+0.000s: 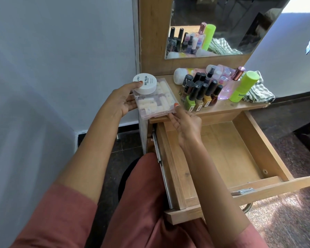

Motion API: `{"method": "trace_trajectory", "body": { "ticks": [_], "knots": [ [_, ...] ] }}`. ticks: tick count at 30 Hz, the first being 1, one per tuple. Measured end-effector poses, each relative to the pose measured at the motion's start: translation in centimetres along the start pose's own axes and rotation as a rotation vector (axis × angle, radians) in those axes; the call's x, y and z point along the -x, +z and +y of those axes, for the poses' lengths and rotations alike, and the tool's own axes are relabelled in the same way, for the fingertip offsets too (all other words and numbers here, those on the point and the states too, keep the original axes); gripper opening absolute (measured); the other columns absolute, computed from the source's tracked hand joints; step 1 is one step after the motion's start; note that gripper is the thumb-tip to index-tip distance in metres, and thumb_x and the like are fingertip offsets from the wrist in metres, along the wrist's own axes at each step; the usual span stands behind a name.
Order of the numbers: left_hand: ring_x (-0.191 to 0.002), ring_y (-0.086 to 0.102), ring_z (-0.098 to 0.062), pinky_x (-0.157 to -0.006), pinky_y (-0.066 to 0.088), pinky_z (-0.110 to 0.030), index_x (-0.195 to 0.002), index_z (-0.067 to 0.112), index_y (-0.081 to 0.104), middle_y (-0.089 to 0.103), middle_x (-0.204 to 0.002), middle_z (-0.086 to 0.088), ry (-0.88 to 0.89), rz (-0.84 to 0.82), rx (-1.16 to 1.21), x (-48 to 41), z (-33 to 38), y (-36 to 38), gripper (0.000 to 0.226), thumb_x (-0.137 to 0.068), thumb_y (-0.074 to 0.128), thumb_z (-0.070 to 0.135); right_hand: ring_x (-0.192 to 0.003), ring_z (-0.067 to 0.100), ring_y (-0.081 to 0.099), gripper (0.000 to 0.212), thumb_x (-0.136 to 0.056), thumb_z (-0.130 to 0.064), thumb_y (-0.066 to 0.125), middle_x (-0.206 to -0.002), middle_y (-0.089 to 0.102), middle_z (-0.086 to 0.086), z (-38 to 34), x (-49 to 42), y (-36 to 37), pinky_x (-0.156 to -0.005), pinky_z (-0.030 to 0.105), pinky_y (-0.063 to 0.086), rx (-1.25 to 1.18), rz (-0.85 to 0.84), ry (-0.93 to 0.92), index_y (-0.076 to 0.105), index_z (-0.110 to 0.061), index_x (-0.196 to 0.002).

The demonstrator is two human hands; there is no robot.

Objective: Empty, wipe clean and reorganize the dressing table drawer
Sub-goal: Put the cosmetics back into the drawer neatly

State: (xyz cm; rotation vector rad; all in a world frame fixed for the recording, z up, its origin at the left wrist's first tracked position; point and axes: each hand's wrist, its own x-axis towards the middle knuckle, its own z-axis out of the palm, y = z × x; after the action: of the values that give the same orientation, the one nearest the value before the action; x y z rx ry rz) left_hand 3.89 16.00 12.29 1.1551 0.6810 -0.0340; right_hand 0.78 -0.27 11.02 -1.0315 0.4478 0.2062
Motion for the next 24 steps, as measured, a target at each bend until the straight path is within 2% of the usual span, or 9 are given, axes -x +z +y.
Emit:
{"method": "trace_trajectory", "body": {
  "ticks": [8,14,18,20,22,24],
  "knots": [
    [-0.074,0.062,-0.018,-0.072,0.054,-0.029,-0.104,0.006,0.052,0.061,-0.084,-0.007,0.014,0.006,-0.005,2.6,-1.1,-0.4,0.031,-0.080,0.068,0.016,-0.081,0.017,0.065,0.023,-0.084,-0.004,0.063,-0.087,0.064,0.010,-0.3,1.4,-1.9,-0.073,0.020,0.057,0.067,-0.043,0.027,0.058,0.007,-0.103],
    [-0.075,0.057,-0.014,-0.061,0.049,-0.021,-0.104,0.007,0.053,0.059,-0.087,-0.005,0.017,0.028,-0.026,5.4,-3.0,-0.2,0.029,-0.081,0.067,0.018,-0.093,0.025,0.066,0.011,-0.082,-0.005,0.064,-0.092,0.065,0.016,-0.7,3.3,-4.6,-0.075,0.021,0.057,0.137,-0.070,0.051,0.058,0.002,-0.087],
    [-0.073,0.056,-0.013,-0.063,0.048,-0.021,-0.085,0.011,0.056,0.060,-0.083,-0.002,0.001,0.009,-0.053,7.0,-4.8,0.1,0.014,-0.082,0.066,0.019,-0.091,0.024,0.066,0.007,-0.082,-0.002,0.063,-0.092,0.065,0.018,-1.0,4.8,-7.0,-0.077,0.027,0.056,0.169,-0.060,0.102,0.058,0.003,-0.083],
    [-0.074,0.056,-0.013,-0.064,0.049,-0.022,-0.090,0.008,0.057,0.061,-0.084,-0.001,-0.009,-0.020,-0.060,7.5,-5.9,0.4,0.017,-0.082,0.066,0.019,-0.085,0.023,0.067,0.006,-0.081,-0.001,0.063,-0.087,0.067,0.018,-1.2,5.3,-8.2,-0.076,0.028,0.057,0.170,-0.052,0.118,0.059,0.004,-0.081],
    [-0.074,0.054,-0.013,-0.061,0.049,-0.021,-0.103,0.005,0.056,0.060,-0.082,-0.002,-0.026,-0.041,-0.071,8.0,-6.9,0.9,0.028,-0.082,0.066,0.020,-0.078,0.021,0.070,0.008,-0.080,-0.001,0.063,-0.082,0.069,0.017,-1.5,5.7,-9.5,-0.075,0.027,0.057,0.178,-0.047,0.131,0.059,0.005,-0.082],
    [-0.072,0.056,-0.012,-0.058,0.050,-0.019,-0.108,0.003,0.054,0.063,-0.085,-0.003,-0.041,-0.064,-0.084,8.5,-7.8,1.5,0.033,-0.082,0.066,0.020,-0.070,0.019,0.071,0.009,-0.079,-0.001,0.064,-0.074,0.071,0.015,-2.0,5.9,-10.8,-0.073,0.025,0.058,0.199,-0.043,0.142,0.061,0.007,-0.082]
  ]
}}
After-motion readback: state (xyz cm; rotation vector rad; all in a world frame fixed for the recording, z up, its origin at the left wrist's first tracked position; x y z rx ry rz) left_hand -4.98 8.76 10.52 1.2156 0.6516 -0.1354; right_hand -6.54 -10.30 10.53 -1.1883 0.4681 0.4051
